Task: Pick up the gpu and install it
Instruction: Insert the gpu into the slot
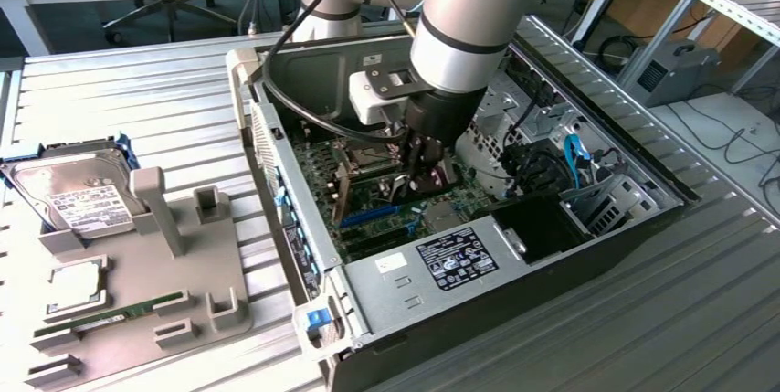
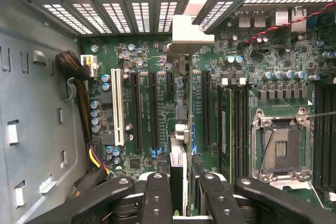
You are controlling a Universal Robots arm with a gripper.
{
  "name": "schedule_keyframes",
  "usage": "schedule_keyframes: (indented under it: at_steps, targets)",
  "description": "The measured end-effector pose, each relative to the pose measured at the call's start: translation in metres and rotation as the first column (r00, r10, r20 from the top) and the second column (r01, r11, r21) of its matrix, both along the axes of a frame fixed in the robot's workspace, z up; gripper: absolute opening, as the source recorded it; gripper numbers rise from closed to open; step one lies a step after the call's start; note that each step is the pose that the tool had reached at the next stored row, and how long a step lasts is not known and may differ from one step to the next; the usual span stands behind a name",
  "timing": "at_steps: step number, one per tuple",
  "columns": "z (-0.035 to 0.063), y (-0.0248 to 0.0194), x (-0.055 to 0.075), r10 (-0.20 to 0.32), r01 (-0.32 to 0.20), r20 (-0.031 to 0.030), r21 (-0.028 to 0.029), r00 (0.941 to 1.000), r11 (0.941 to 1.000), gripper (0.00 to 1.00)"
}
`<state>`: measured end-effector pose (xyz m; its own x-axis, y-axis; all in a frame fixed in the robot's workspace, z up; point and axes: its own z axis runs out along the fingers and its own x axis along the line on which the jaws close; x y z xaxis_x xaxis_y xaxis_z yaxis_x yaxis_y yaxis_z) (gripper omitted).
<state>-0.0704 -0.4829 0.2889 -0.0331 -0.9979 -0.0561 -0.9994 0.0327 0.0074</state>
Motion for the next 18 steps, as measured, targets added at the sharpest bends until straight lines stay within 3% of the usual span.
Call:
schedule_keyframes:
  at_steps: [18]
  targets:
    - [-0.0051, -0.0004, -0.0003, 0.0, 0.0, 0.0, 0.0, 1.0, 1.0, 0.26]
